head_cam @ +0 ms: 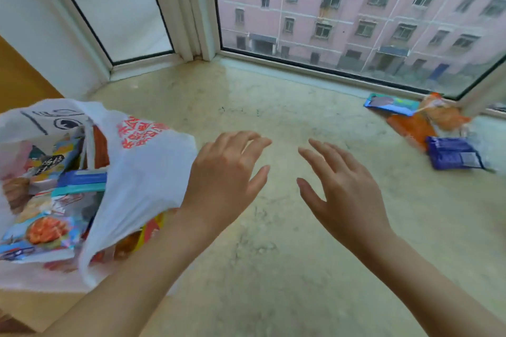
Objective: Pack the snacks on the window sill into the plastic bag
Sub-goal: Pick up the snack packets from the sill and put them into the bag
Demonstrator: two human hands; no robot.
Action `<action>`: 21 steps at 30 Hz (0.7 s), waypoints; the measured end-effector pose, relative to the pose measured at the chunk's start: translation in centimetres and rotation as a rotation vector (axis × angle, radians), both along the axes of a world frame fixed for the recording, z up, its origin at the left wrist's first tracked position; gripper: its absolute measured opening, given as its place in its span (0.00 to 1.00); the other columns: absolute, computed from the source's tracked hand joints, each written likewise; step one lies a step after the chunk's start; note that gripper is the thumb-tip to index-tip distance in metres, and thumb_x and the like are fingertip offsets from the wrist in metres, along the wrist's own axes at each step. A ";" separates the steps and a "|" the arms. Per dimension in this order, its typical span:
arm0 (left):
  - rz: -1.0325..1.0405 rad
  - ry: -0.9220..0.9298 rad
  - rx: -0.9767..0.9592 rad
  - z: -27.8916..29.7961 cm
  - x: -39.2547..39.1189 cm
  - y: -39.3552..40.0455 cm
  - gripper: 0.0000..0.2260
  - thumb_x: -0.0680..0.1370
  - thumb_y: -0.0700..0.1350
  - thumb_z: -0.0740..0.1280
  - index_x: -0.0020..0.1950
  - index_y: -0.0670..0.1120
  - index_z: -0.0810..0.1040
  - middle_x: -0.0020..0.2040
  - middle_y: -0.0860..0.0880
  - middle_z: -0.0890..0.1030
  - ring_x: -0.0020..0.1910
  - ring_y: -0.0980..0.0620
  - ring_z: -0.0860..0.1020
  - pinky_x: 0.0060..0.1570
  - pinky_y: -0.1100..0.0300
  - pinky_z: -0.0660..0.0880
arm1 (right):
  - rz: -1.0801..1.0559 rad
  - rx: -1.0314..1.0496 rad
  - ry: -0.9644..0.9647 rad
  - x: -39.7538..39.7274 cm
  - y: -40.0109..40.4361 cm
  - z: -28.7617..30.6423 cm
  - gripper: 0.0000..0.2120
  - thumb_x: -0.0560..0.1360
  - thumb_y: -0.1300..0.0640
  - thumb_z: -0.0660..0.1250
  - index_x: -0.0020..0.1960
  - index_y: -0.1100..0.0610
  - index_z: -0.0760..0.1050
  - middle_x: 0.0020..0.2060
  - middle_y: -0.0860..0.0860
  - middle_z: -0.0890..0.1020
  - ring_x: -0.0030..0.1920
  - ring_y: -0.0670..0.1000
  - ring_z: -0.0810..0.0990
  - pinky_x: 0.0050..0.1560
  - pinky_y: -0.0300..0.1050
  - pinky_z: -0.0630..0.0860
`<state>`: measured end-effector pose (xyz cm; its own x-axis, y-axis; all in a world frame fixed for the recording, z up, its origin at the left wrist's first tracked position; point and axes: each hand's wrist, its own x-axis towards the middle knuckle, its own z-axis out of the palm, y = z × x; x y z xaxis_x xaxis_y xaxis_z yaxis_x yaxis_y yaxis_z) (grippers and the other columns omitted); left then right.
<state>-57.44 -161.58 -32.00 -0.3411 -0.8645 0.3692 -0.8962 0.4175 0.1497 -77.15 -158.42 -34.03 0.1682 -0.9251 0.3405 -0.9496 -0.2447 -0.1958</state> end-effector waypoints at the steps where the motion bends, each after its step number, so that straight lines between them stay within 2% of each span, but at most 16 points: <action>1: -0.018 -0.014 0.002 -0.5 -2.0 0.0 0.17 0.73 0.53 0.65 0.60 0.51 0.79 0.56 0.52 0.81 0.52 0.47 0.79 0.45 0.54 0.74 | -0.024 0.007 0.006 -2.1 0.4 -0.2 0.22 0.75 0.47 0.62 0.66 0.55 0.74 0.65 0.53 0.76 0.64 0.58 0.74 0.58 0.54 0.74; 11: -0.158 -0.062 0.108 -5.7 -21.5 -0.8 0.21 0.72 0.57 0.62 0.62 0.50 0.78 0.57 0.52 0.80 0.53 0.48 0.79 0.45 0.54 0.75 | -0.222 0.039 0.014 -21.4 3.5 -3.7 0.22 0.74 0.48 0.62 0.65 0.56 0.74 0.64 0.55 0.76 0.61 0.58 0.76 0.55 0.54 0.75; 14: -0.184 -0.074 0.159 -7.6 -26.2 -1.5 0.22 0.73 0.56 0.66 0.64 0.50 0.76 0.58 0.51 0.80 0.54 0.47 0.79 0.46 0.53 0.75 | -0.270 0.060 0.020 -25.7 3.7 -5.5 0.23 0.74 0.48 0.62 0.65 0.56 0.74 0.64 0.55 0.76 0.60 0.58 0.76 0.54 0.54 0.75; 16: -0.199 -0.081 0.196 -8.6 -29.0 -2.2 0.24 0.73 0.56 0.69 0.67 0.50 0.75 0.60 0.50 0.79 0.56 0.46 0.78 0.48 0.53 0.75 | -0.289 0.070 0.020 -28.1 3.4 -6.8 0.22 0.73 0.48 0.63 0.65 0.57 0.74 0.63 0.56 0.76 0.60 0.58 0.76 0.53 0.54 0.75; 21: -0.234 -0.064 0.245 -10.6 -34.5 -4.5 0.26 0.75 0.57 0.66 0.72 0.51 0.69 0.65 0.51 0.75 0.61 0.48 0.74 0.55 0.52 0.72 | -0.338 0.079 0.022 -32.5 1.7 -9.5 0.22 0.73 0.49 0.65 0.63 0.57 0.75 0.63 0.57 0.77 0.59 0.59 0.76 0.51 0.54 0.75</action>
<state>-91.94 -166.10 -42.61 -0.5565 -0.8204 0.1317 -0.7910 0.5716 0.2180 -109.69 -156.73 -43.55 -0.1454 -0.9532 0.2650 -0.9786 0.0991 -0.1805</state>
